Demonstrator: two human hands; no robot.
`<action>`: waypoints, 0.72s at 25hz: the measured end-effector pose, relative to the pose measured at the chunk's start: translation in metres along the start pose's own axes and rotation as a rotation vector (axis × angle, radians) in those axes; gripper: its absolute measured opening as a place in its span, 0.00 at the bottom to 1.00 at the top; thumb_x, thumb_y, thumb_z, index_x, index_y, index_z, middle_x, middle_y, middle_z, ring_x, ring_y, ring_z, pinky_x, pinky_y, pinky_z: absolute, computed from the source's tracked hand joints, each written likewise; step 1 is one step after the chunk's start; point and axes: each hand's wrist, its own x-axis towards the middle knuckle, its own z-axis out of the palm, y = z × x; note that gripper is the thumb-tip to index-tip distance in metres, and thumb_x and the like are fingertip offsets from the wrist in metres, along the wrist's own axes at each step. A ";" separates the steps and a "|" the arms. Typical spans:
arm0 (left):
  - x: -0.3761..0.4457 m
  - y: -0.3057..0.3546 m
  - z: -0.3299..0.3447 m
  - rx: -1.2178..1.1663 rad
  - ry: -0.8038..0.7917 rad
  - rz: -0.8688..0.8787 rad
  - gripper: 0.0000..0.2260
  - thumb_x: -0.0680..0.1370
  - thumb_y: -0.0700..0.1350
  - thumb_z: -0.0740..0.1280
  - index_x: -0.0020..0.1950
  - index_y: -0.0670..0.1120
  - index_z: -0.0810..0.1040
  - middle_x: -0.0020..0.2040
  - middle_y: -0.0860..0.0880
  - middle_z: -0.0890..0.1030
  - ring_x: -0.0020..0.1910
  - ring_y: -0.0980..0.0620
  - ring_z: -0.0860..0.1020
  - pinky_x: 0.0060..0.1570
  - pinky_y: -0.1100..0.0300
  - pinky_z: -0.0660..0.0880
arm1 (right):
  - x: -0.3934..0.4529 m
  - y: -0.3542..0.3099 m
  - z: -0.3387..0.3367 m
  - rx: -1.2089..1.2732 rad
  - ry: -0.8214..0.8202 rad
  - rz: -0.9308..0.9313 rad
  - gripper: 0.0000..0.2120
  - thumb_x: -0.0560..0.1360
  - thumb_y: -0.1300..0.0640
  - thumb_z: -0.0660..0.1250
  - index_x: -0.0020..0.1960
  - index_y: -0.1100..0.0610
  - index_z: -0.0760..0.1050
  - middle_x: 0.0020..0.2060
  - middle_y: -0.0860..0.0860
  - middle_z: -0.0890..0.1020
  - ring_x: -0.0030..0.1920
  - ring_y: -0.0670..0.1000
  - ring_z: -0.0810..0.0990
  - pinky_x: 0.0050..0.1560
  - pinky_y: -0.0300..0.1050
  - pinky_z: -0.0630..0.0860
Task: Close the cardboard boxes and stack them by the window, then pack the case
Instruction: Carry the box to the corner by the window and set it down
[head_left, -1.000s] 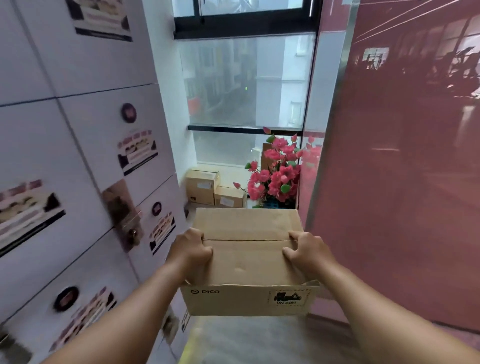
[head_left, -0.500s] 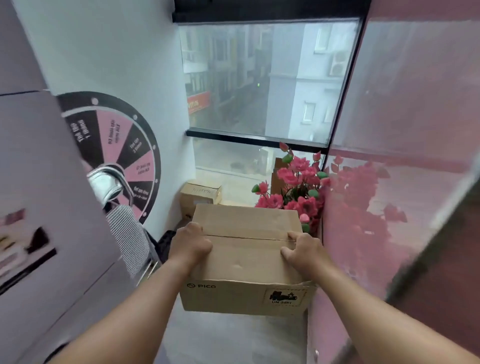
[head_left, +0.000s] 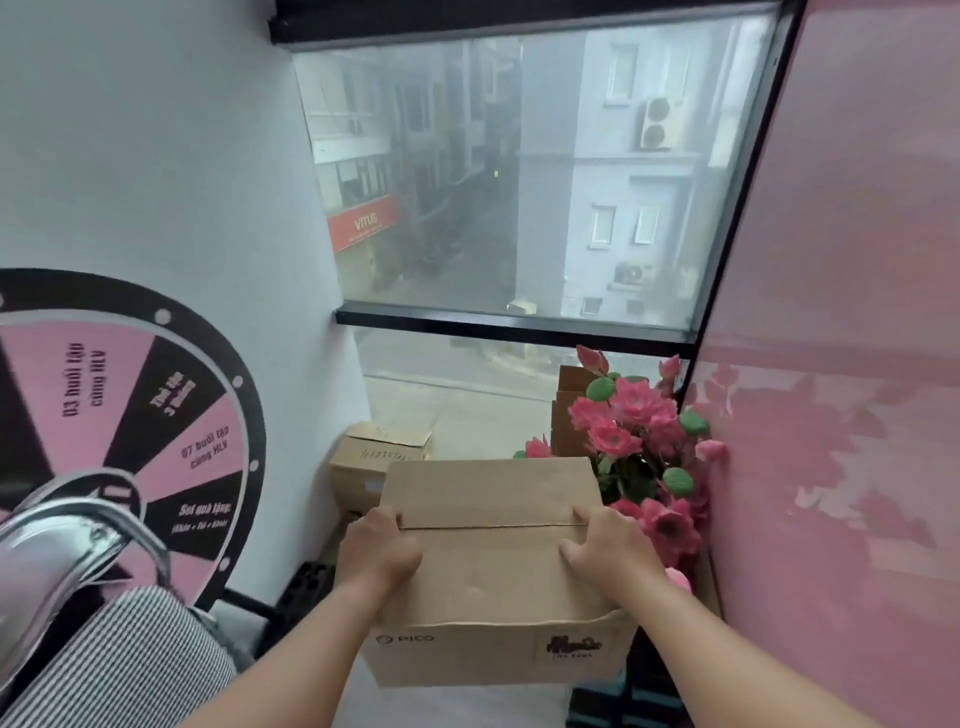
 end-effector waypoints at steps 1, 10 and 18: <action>0.024 0.003 0.002 0.000 0.007 -0.002 0.07 0.71 0.43 0.68 0.47 0.47 0.82 0.43 0.50 0.82 0.50 0.44 0.81 0.47 0.58 0.76 | 0.028 -0.002 0.000 -0.004 -0.007 -0.014 0.24 0.71 0.45 0.66 0.66 0.49 0.77 0.56 0.51 0.82 0.56 0.55 0.80 0.51 0.47 0.77; 0.264 0.026 0.020 0.089 -0.004 -0.012 0.11 0.74 0.46 0.68 0.53 0.44 0.83 0.52 0.44 0.84 0.56 0.42 0.80 0.54 0.54 0.77 | 0.291 -0.048 0.014 -0.050 -0.083 -0.073 0.23 0.74 0.47 0.68 0.67 0.50 0.75 0.55 0.55 0.82 0.57 0.58 0.80 0.54 0.50 0.78; 0.468 -0.005 0.059 0.089 -0.155 -0.012 0.16 0.73 0.46 0.69 0.59 0.45 0.82 0.57 0.44 0.83 0.58 0.43 0.79 0.56 0.58 0.73 | 0.465 -0.082 0.071 -0.046 -0.141 0.056 0.22 0.72 0.46 0.66 0.65 0.47 0.74 0.51 0.52 0.81 0.53 0.58 0.80 0.52 0.50 0.78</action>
